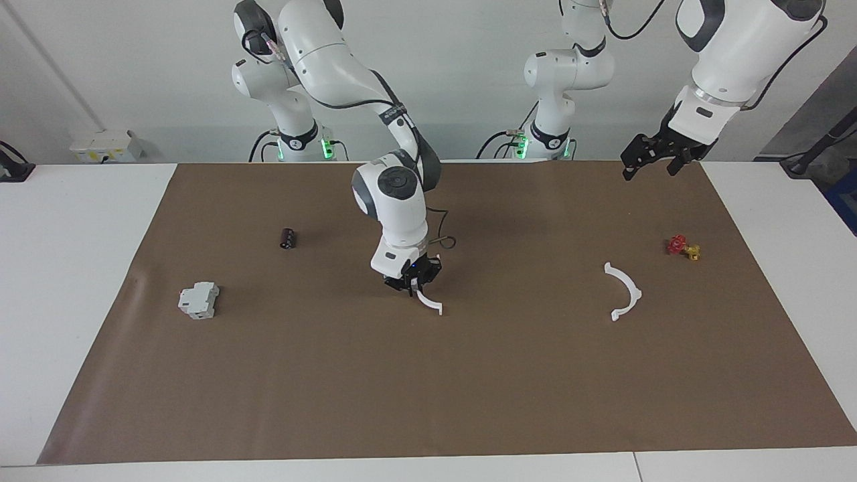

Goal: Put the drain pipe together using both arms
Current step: 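Carry the clamp half toward the table center with the right gripper, then release the clamp half and withdraw the right gripper to rest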

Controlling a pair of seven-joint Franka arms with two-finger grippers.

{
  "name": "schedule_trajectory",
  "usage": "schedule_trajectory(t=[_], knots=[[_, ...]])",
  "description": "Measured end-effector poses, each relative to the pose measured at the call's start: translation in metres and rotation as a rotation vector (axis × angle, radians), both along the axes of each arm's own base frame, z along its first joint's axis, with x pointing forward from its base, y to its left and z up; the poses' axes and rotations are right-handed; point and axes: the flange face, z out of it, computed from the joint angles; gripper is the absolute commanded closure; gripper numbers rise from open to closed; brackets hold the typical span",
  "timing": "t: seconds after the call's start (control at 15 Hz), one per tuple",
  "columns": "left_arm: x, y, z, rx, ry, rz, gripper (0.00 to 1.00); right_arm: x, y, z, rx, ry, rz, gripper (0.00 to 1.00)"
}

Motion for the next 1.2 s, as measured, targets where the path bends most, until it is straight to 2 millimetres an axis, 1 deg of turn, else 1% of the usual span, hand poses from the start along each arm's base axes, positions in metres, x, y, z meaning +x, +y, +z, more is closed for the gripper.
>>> schedule_trajectory(t=[0.13,0.2,0.27,0.33,0.47,0.6,0.67,0.73,0.8,0.87,0.93,1.0,1.13,1.2], knots=[[0.0,0.0,0.0,0.0,0.0,0.0,0.0,-0.004,0.001,-0.006,0.001,-0.002,0.003,1.0],[0.0,0.0,0.0,0.0,0.0,0.0,0.0,-0.006,0.003,-0.007,0.001,-0.002,0.008,0.97],[0.0,0.0,0.0,0.0,0.0,0.0,0.0,-0.008,0.006,-0.008,0.0,-0.001,0.013,0.15],[0.0,0.0,0.0,0.0,0.0,0.0,0.0,-0.009,0.008,-0.008,0.0,-0.002,0.017,0.0],[0.0,0.0,0.0,0.0,0.0,0.0,0.0,-0.011,0.011,-0.007,0.001,-0.003,0.022,0.0],[0.0,0.0,0.0,0.0,0.0,0.0,0.0,-0.01,0.014,0.001,0.009,-0.015,0.023,0.0],[0.0,0.0,0.0,0.0,0.0,0.0,0.0,-0.007,0.012,0.012,0.015,-0.029,0.017,0.0],[0.0,0.0,0.0,0.0,0.0,0.0,0.0,-0.003,0.006,0.028,0.019,-0.038,0.006,0.0],[0.0,0.0,0.0,0.0,0.0,0.0,0.0,0.0,-0.003,0.048,0.021,-0.041,-0.012,0.0],[0.0,0.0,0.0,0.0,0.0,0.0,0.0,0.003,-0.017,0.073,0.021,-0.041,-0.035,0.0],[0.0,0.0,0.0,0.0,0.0,0.0,0.0,0.007,-0.037,0.098,0.022,-0.038,-0.063,0.0],[0.0,0.0,0.0,0.0,0.0,0.0,0.0,0.01,-0.061,0.122,0.02,-0.03,-0.097,0.0],[0.0,0.0,0.0,0.0,0.0,0.0,0.0,0.016,-0.114,0.158,0.015,-0.013,-0.174,0.0],[0.0,0.0,0.0,0.0,0.0,0.0,0.0,0.018,-0.141,0.17,0.012,-0.004,-0.215,0.0]])
